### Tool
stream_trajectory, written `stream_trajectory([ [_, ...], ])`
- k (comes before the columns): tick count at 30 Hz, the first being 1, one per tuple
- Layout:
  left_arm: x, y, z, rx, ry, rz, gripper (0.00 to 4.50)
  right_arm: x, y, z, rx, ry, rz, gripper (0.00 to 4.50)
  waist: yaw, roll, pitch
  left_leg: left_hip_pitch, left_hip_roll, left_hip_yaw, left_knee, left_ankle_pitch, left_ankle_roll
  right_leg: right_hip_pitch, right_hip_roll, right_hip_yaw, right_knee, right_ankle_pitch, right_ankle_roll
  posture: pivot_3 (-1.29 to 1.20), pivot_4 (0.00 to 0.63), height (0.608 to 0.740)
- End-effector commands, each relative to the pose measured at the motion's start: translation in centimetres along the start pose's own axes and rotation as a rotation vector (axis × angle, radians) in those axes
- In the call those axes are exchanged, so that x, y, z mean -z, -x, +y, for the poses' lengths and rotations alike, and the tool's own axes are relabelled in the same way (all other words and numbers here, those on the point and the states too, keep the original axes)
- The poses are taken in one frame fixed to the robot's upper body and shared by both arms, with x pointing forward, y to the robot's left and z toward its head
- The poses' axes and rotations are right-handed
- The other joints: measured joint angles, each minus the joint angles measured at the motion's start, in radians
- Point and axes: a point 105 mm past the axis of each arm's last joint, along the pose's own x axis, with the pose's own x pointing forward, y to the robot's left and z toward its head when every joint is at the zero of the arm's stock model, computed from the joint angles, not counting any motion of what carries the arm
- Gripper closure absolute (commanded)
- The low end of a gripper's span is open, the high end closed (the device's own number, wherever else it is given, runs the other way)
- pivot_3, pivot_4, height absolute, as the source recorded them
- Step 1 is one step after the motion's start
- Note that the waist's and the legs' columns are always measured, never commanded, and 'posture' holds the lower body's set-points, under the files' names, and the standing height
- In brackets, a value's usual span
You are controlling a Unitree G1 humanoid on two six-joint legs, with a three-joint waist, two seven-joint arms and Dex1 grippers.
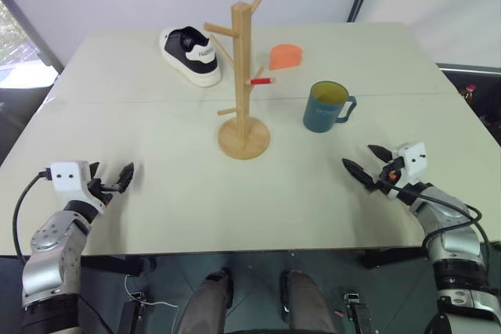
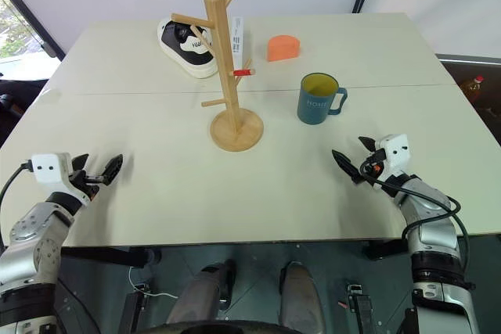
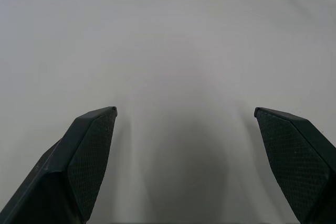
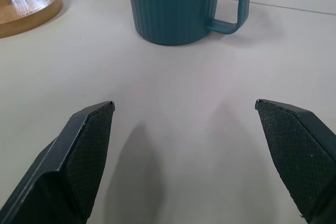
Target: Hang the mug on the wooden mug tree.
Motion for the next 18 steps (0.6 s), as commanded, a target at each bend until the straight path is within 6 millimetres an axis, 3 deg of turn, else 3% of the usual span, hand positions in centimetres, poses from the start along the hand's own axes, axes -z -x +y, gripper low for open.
stream_trajectory([
  [1,-1.7,0.2,0.5,-0.01,-0.019,-0.056,0.0,-1.1,0.1,-0.3,0.014,0.018,-0.046,0.04,0.0,0.0,0.0,0.0,0.0,0.0,0.0,0.0,0.0,0.0,0.0,0.0,0.0,0.0,0.0,0.0,0.15,0.74],
  [11,-1.6,-0.1,-1.2,0.069,-0.005,-0.048,0.0,-1.1,0.4,-0.9,0.074,0.03,-0.033,0.04,-0.001,0.0,0.0,0.0,0.0,0.0,0.0,0.0,0.0,0.0,0.0,0.0,0.0,0.0,0.0,0.0,0.15,0.74],
  [13,-2.0,-0.2,-3.1,0.157,-0.028,-0.067,0.0,-1.1,0.4,-1.1,0.087,0.034,-0.03,0.04,0.0,0.0,0.0,0.0,0.0,0.0,0.0,0.0,0.0,0.0,0.0,0.0,0.0,0.0,0.0,0.0,0.15,0.74],
  [18,-3.5,0.8,-10.5,0.501,-0.047,-0.129,0.0,-1.8,0.1,-2.0,0.158,0.028,-0.056,0.04,0.002,0.0,0.0,0.0,0.0,0.001,0.001,0.0,0.0,0.0,0.0,0.001,0.0,0.003,-0.004,0.0,0.15,0.74],
])
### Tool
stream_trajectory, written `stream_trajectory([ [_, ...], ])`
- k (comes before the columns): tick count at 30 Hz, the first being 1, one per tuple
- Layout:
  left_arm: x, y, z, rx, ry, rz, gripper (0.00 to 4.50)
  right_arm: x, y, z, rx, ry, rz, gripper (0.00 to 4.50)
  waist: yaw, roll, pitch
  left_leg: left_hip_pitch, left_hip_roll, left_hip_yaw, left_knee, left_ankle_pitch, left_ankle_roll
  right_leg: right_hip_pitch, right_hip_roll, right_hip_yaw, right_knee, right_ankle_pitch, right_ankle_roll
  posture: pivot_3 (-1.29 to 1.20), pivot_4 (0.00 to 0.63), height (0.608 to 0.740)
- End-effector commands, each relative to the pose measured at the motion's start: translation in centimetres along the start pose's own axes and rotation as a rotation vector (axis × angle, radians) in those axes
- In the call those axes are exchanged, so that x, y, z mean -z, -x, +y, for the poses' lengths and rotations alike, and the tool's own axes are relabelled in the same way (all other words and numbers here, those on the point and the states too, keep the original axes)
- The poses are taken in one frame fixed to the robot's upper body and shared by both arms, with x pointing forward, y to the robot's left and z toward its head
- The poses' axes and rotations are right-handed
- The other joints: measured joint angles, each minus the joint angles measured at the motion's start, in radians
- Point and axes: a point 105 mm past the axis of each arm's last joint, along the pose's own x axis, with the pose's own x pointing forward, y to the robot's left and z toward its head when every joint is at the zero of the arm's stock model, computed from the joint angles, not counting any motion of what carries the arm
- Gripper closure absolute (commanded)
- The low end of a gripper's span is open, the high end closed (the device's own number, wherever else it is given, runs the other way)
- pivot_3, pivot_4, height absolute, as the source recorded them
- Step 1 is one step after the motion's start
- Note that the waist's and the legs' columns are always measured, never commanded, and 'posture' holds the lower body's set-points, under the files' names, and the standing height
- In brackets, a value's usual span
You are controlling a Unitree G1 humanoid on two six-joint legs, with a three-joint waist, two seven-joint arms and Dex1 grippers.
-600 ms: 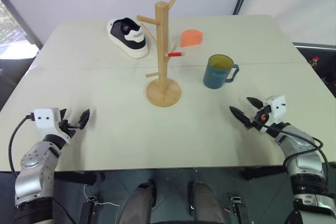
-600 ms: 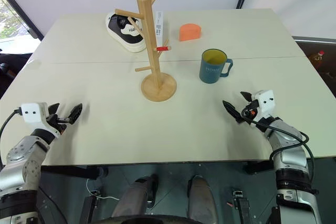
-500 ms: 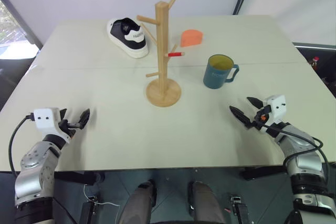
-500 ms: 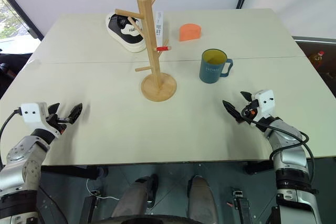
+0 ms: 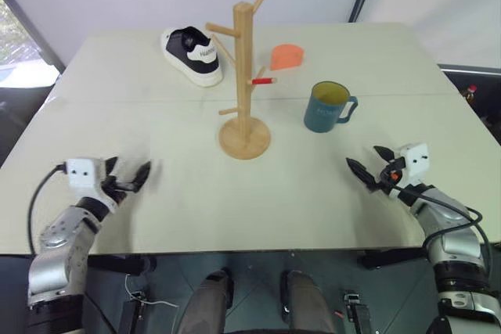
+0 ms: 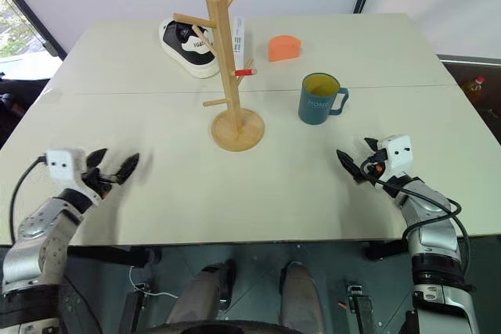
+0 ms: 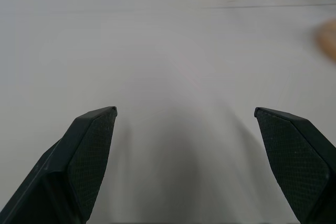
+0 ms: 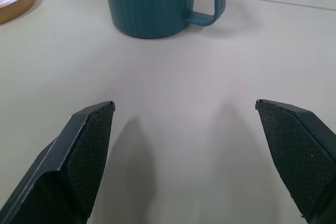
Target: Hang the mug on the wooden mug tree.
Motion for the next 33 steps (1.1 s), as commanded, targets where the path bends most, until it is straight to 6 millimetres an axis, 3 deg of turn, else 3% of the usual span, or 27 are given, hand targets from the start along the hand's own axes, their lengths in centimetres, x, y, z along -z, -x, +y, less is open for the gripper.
stream_trajectory([
  [1,-2.5,-0.6,-4.9,0.234,-0.017,-0.088,0.0,-2.1,-0.1,-1.2,0.068,0.026,-0.068,0.04,-0.001,0.0,0.0,0.0,0.0,0.0,0.0,0.0,0.0,0.0,0.0,0.0,0.0,0.0,0.0,0.0,0.15,0.74],
  [7,-4.0,-1.1,-13.7,0.649,-0.056,-0.101,0.0,-2.9,-1.3,-2.2,0.167,0.059,-0.09,0.04,-0.003,0.0,0.0,0.0,0.002,0.001,0.0,0.0,0.0,0.0,0.002,0.0,0.0,0.001,-0.002,0.0,0.15,0.74],
  [11,-5.0,-1.7,-16.0,0.736,-0.079,-0.128,0.0,-3.2,-2.9,-1.9,0.178,0.078,-0.097,0.04,-0.005,0.0,0.0,0.001,0.004,0.002,0.002,0.0,0.0,0.0,0.005,0.001,0.0,0.002,-0.003,0.0,0.15,0.74],
  [19,-6.3,-2.6,-16.9,0.747,-0.083,-0.175,0.0,-4.6,-6.2,-2.1,0.235,0.071,-0.131,0.04,-0.006,0.0,0.0,0.003,0.007,0.001,0.002,0.001,0.001,0.001,0.011,0.002,0.001,0.004,-0.006,0.0,0.15,0.74],
  [33,-6.2,-2.4,-16.1,0.713,-0.09,-0.173,0.0,-4.8,-9.5,-1.7,0.237,0.047,-0.112,0.04,-0.009,0.0,0.0,0.004,0.007,0.002,0.002,0.001,0.001,0.001,0.012,0.004,0.001,0.005,-0.007,0.0,0.15,0.74],
])
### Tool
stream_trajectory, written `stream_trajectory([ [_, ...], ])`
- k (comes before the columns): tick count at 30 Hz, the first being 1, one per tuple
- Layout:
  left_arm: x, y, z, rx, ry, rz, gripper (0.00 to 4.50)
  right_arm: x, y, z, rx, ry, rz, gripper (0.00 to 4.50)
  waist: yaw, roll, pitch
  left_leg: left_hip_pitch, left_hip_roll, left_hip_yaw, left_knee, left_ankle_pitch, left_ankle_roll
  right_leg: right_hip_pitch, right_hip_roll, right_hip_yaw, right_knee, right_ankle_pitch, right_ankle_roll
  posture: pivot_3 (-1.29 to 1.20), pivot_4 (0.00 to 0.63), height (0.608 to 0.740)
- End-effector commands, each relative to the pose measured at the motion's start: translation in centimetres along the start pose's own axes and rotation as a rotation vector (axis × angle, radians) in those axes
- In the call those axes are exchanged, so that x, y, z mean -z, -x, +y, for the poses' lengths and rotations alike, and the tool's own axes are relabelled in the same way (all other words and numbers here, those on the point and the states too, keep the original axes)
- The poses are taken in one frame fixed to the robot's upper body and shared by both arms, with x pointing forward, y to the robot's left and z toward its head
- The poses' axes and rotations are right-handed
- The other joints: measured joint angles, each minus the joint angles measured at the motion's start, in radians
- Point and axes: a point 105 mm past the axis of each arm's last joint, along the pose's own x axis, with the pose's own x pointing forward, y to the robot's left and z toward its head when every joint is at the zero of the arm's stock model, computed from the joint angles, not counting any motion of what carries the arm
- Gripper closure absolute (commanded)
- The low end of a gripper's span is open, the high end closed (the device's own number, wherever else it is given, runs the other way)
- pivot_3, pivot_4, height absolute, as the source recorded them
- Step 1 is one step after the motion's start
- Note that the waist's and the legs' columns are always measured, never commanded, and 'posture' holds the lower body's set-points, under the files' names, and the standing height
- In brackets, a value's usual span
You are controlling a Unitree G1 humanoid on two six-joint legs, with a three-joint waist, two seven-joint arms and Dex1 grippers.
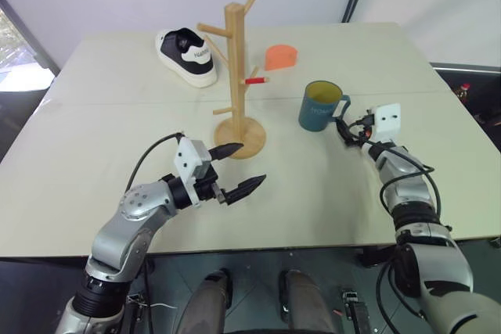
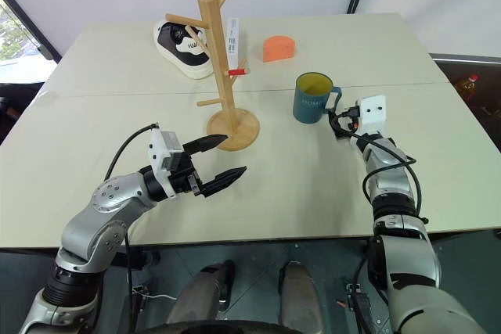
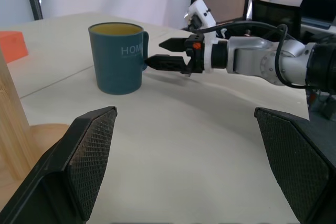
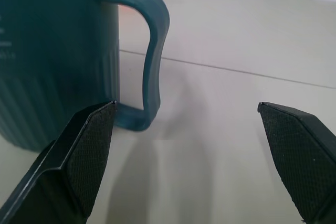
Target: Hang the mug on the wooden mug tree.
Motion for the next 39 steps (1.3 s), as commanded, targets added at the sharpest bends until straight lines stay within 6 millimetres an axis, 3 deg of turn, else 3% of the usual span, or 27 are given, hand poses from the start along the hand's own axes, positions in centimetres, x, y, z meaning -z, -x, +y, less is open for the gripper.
stream_trajectory([
  [1,-1.0,0.2,0.1,-0.008,-0.037,-0.028,0.0,-1.5,-1.0,0.1,0.008,0.003,-0.042,0.04,0.0,0.0,0.0,0.0,0.0,0.0,0.0,0.0,0.0,0.0,0.0,0.0,0.0,0.0,0.0,0.0,0.15,0.74],
  [6,-1.0,0.3,0.3,-0.011,-0.041,-0.027,0.0,-1.8,-1.8,0.9,-0.014,-0.011,-0.038,0.04,-0.001,0.0,0.0,0.001,0.0,0.0,0.0,0.0,0.0,0.0,0.0,0.0,0.0,0.0,0.0,0.0,0.15,0.74],
  [7,-1.1,0.3,0.3,-0.012,-0.042,-0.027,0.0,-1.9,-2.0,1.2,-0.023,-0.019,-0.041,0.27,-0.002,0.0,0.0,0.001,0.0,0.0,0.0,0.0,0.0,0.0,0.0,0.001,0.0,0.0,0.0,0.0,0.15,0.74],
  [10,-1.0,0.4,0.5,-0.019,-0.048,-0.025,0.0,-2.1,-2.3,1.8,-0.053,-0.033,-0.045,1.36,-0.002,0.0,0.0,0.001,0.0,0.0,0.0,0.0,0.0,0.001,0.0,0.001,0.0,0.0,0.0,0.0,0.15,0.74],
  [15,-1.1,0.6,0.7,-0.033,-0.054,-0.023,0.0,-2.3,-2.4,2.3,-0.078,-0.038,-0.057,4.13,-0.002,0.0,0.0,0.004,0.0,0.0,0.0,0.0,0.0,0.003,0.001,0.001,0.0,0.0,0.0,0.0,0.15,0.74],
  [16,-1.1,0.7,0.8,-0.037,-0.056,-0.022,0.0,-2.3,-2.4,2.3,-0.08,-0.039,-0.059,4.46,-0.002,0.0,0.0,0.005,0.0,0.0,0.0,0.0,0.0,0.004,0.001,0.001,0.0,0.0,0.0,0.0,0.15,0.74],
  [21,-1.0,1.1,1.1,-0.054,-0.063,-0.014,0.0,-2.8,-2.2,2.5,-0.106,-0.034,-0.092,4.46,-0.003,0.0,0.0,0.007,0.0,0.0,0.0,0.0,0.0,0.006,0.001,0.002,0.0,0.0,0.0,0.0,0.15,0.74],
  [24,-1.1,1.6,1.8,-0.086,-0.078,-0.008,0.0,-4.2,-1.8,3.3,-0.18,0.049,-0.146,4.46,-0.003,0.0,0.0,0.007,0.0,0.0,-0.001,0.0,0.0,0.006,0.001,0.002,0.0,0.0,0.0,0.0,0.15,0.74],
  [27,-1.4,3.2,3.5,-0.167,-0.076,-0.017,0.0,-6.8,-0.1,5.4,-0.356,0.241,-0.24,4.46,-0.001,0.001,0.0,0.007,0.0,0.0,-0.002,0.0,0.0,0.005,0.001,0.002,0.0,-0.001,0.0,0.0,0.15,0.74],
  [29,-1.6,4.7,4.9,-0.231,-0.073,-0.021,0.0,-8.6,2.2,7.7,-0.534,0.398,-0.29,4.46,0.0,0.002,0.001,0.007,0.0,0.0,-0.004,0.0,0.0,0.004,0.001,0.002,0.001,-0.002,0.003,0.0,0.15,0.74],
  [31,-1.7,5.9,5.8,-0.271,-0.072,-0.022,0.0,-9.5,4.2,9.6,-0.669,0.49,-0.301,4.46,-0.001,0.003,0.002,0.007,0.001,0.0,-0.004,0.0,0.0,0.004,0.001,0.002,0.0,-0.003,0.004,0.0,0.15,0.74],
  [33,-2.0,7.2,6.9,-0.313,-0.075,-0.026,0.0,-11.8,5.8,11.6,-0.774,0.555,-0.335,4.46,-0.002,0.003,0.002,0.007,0.001,0.0,-0.004,0.0,0.0,0.003,0.001,0.003,0.0,-0.003,0.005,0.0,0.15,0.74],
  [36,-2.5,8.3,7.9,-0.341,-0.101,-0.023,0.0,-15.2,6.8,13.6,-0.831,0.606,-0.366,4.46,-0.003,0.003,0.002,0.007,0.002,0.0,-0.004,0.0,0.0,0.003,0.001,0.003,0.001,-0.003,0.004,0.0,0.15,0.74],
  [39,-3.2,8.6,8.3,-0.345,-0.12,-0.042,0.0,-16.9,6.9,14.7,-0.844,0.63,-0.346,4.46,0.004,0.003,0.002,0.007,0.005,0.0,-0.003,-0.002,-0.003,0.003,0.0,0.003,0.001,-0.002,0.002,0.0,0.15,0.74],
])
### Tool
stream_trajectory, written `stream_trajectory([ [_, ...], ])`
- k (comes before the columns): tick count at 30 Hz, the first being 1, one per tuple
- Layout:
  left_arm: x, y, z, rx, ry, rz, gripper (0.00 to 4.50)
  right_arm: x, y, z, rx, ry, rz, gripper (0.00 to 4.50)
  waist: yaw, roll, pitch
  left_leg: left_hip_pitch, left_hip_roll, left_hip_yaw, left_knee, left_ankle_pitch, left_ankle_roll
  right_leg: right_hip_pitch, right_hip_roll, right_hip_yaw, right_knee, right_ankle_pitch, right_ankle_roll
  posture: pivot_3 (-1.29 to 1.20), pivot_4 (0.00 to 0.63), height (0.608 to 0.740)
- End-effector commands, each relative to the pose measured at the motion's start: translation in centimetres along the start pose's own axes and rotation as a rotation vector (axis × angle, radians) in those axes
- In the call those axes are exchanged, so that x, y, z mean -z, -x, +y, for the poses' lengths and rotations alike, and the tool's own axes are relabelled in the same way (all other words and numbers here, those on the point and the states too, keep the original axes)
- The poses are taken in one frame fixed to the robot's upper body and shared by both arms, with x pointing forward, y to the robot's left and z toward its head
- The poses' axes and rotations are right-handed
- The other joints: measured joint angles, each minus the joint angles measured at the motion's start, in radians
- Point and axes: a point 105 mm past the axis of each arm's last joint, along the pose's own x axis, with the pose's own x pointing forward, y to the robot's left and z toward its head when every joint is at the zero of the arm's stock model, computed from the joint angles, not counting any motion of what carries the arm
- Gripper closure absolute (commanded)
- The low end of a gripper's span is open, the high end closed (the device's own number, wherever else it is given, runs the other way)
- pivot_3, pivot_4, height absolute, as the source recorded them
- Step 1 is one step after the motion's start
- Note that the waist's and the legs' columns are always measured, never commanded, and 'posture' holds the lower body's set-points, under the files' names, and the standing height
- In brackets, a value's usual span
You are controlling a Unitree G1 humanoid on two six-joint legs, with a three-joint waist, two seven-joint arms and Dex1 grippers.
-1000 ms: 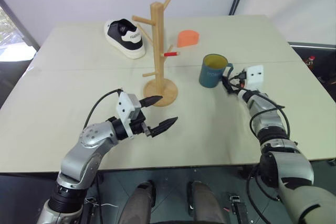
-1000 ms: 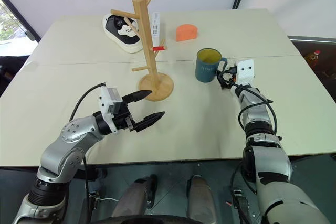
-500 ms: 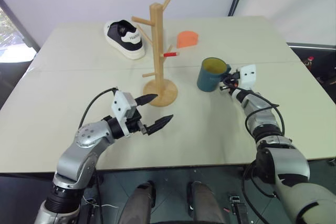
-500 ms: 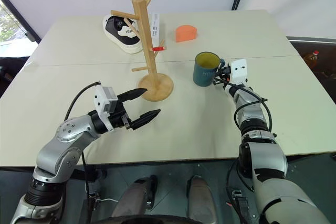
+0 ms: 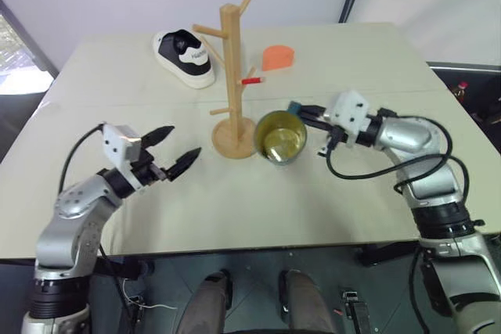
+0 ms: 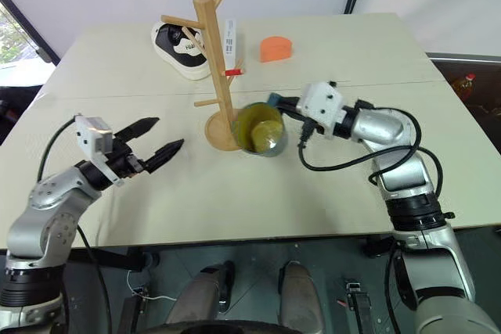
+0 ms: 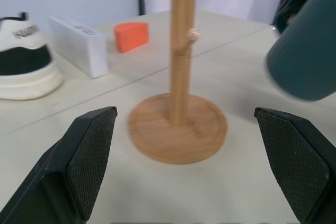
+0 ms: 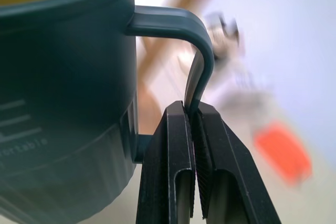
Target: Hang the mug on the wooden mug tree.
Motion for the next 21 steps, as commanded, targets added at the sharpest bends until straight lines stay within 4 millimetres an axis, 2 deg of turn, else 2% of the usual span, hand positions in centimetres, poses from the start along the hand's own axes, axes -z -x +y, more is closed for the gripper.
stream_trajectory([
  [1,-2.2,0.3,0.6,0.001,-0.043,-0.08,0.0,-2.8,-0.5,-0.9,-0.006,0.031,-0.006,4.46,0.005,-0.001,-0.001,0.0,0.0,0.0,0.0,0.0,0.0,0.0,0.0,0.0,-0.001,0.0,0.0,0.0,0.15,0.74],
  [4,-3.1,0.5,0.3,0.028,-0.025,-0.118,0.0,-3.7,-1.4,-1.8,0.01,0.047,0.021,4.46,0.005,-0.002,-0.001,-0.004,-0.001,0.0,0.0,0.0,0.0,-0.001,-0.002,-0.001,-0.004,0.0,0.0,0.0,0.15,0.74],
  [7,-3.3,0.7,0.2,0.028,-0.015,-0.129,0.0,-4.2,-1.6,-2.2,0.013,0.052,0.031,4.46,0.005,-0.002,-0.001,-0.016,-0.004,0.0,0.001,0.002,0.002,-0.014,-0.004,0.001,-0.003,0.003,-0.003,0.0,0.15,0.74],
  [10,-3.3,0.8,0.2,0.025,-0.016,-0.126,0.0,-4.5,-1.7,-2.4,0.016,0.045,0.036,4.46,0.004,-0.002,-0.001,-0.017,-0.005,0.002,0.001,0.001,0.001,-0.015,-0.003,0.0,-0.002,0.004,0.003,0.0,0.15,0.74],
  [21,-3.3,0.6,0.0,0.031,-0.012,-0.125,0.0,-3.2,-0.7,-3.2,0.029,0.022,0.114,4.46,0.003,-0.002,-0.001,-0.015,-0.003,0.003,0.003,0.001,0.001,-0.015,0.0,0.0,0.0,0.004,-0.002,0.0,0.15,0.74],
])
